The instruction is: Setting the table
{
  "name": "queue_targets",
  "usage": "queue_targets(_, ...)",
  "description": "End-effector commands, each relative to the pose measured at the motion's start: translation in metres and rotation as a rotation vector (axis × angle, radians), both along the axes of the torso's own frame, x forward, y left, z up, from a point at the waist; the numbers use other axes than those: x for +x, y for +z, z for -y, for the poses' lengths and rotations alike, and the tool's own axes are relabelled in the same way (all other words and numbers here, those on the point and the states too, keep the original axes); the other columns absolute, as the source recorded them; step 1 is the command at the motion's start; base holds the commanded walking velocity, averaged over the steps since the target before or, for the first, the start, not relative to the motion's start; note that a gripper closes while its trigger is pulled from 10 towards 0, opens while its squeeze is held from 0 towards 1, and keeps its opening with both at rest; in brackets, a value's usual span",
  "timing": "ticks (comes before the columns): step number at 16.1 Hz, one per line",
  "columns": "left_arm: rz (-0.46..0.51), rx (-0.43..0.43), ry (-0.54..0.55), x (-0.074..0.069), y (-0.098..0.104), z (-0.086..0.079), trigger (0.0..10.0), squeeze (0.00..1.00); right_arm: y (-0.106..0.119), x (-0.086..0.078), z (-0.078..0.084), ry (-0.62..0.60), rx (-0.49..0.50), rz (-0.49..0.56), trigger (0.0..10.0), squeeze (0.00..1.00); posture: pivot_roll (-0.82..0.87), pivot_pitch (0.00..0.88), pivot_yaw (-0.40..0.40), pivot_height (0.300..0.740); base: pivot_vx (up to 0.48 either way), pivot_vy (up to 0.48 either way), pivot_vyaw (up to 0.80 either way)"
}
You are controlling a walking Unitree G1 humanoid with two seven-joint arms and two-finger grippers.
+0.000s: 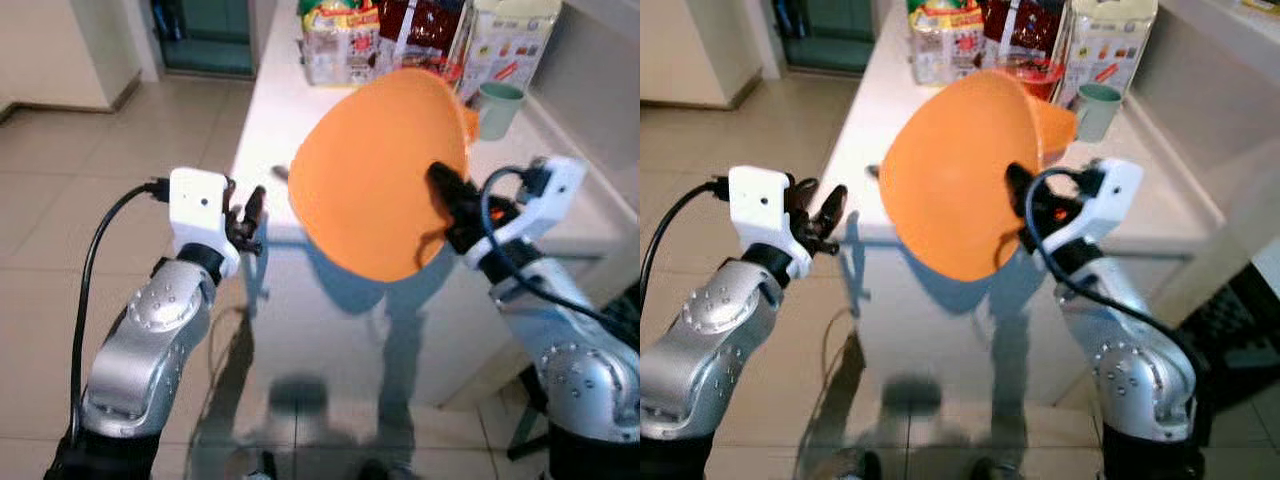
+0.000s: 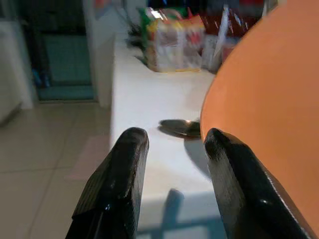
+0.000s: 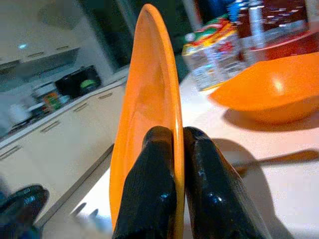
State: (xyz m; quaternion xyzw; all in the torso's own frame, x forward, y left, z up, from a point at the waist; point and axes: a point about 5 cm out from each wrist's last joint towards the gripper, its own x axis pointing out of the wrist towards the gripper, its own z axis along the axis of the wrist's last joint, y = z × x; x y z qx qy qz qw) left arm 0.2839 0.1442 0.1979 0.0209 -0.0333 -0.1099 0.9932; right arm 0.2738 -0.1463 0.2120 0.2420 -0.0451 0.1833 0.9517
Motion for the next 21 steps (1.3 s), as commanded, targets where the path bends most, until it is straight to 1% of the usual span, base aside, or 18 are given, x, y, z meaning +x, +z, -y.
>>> queue_targets(1, 0.015, -0.012, -0.010, 0.000, 0.003, 0.002, 10.0, 0.00, 0.014, -0.002, 0.004, -0.011, 0.005, 0.077, 10.0, 0.00, 0.02, 0.000, -0.035, 0.740, -0.244, 0.000, 0.00)
queue_targets(3, 0.014, -0.021, -0.001, 0.001, 0.003, 0.003, 10.0, 0.00, 0.012, 0.000, 0.009, -0.027, 0.000, 0.074, 10.0, 0.00, 0.03, 0.000, -0.038, 0.740, 0.000, 0.000, 0.00)
queue_targets(4, 0.018, -0.016, 0.000, 0.001, 0.003, 0.003, 10.0, 0.00, 0.011, 0.001, 0.010, -0.035, 0.014, 0.068, 10.0, 0.00, 0.04, 0.000, -0.040, 0.740, 0.000, 0.000, 0.00)
queue_targets(6, 0.027, 0.022, 0.012, 0.002, 0.005, 0.001, 10.0, 0.00, 0.008, 0.001, 0.007, -0.031, 0.000, 0.065, 10.0, 0.00, 0.04, 0.000, -0.037, 0.740, 0.000, 0.000, 0.00)
queue_targets(7, 0.015, 0.028, 0.027, 0.004, 0.002, -0.002, 10.0, 0.00, 0.005, 0.001, 0.005, -0.038, -0.012, 0.058, 10.0, 0.00, 0.03, 0.000, -0.028, 0.740, 0.000, -0.277, 0.00)
queue_targets(9, 0.014, 0.028, 0.027, 0.005, 0.002, -0.001, 10.0, 0.00, 0.004, 0.000, 0.006, -0.055, -0.037, 0.056, 10.0, 0.00, 0.03, 0.000, -0.030, 0.740, 0.000, -0.368, 0.00)
queue_targets(11, 0.004, 0.038, 0.032, 0.006, 0.000, 0.001, 10.0, 0.00, -0.001, 0.003, 0.012, -0.096, -0.080, 0.038, 10.0, 0.00, 0.05, 0.000, -0.032, 0.740, 0.000, -0.394, 0.00)
queue_targets(13, 0.003, 0.037, 0.031, 0.005, 0.000, 0.003, 10.0, 0.00, -0.005, 0.005, 0.013, -0.115, -0.090, 0.026, 10.0, 0.00, 0.05, 0.000, -0.031, 0.740, 0.000, -0.409, 0.00)
queue_targets(15, -0.002, 0.036, 0.049, 0.009, -0.002, -0.002, 10.0, 0.00, -0.009, 0.006, 0.011, -0.130, -0.104, 0.013, 10.0, 0.00, 0.04, 0.000, -0.027, 0.740, 0.000, -0.411, 0.00)
queue_targets(19, -0.013, 0.026, 0.062, 0.011, -0.004, 0.000, 10.0, 0.00, -0.011, 0.005, 0.014, -0.152, -0.163, 0.027, 10.0, 0.00, 0.03, 0.000, -0.024, 0.740, 0.000, -0.412, 0.00)
queue_targets(21, -0.013, 0.036, 0.061, 0.010, -0.005, 0.003, 10.0, 0.00, -0.013, 0.006, 0.016, -0.164, -0.186, 0.031, 10.0, 0.00, 0.04, 0.000, -0.026, 0.740, 0.000, -0.416, 0.00)
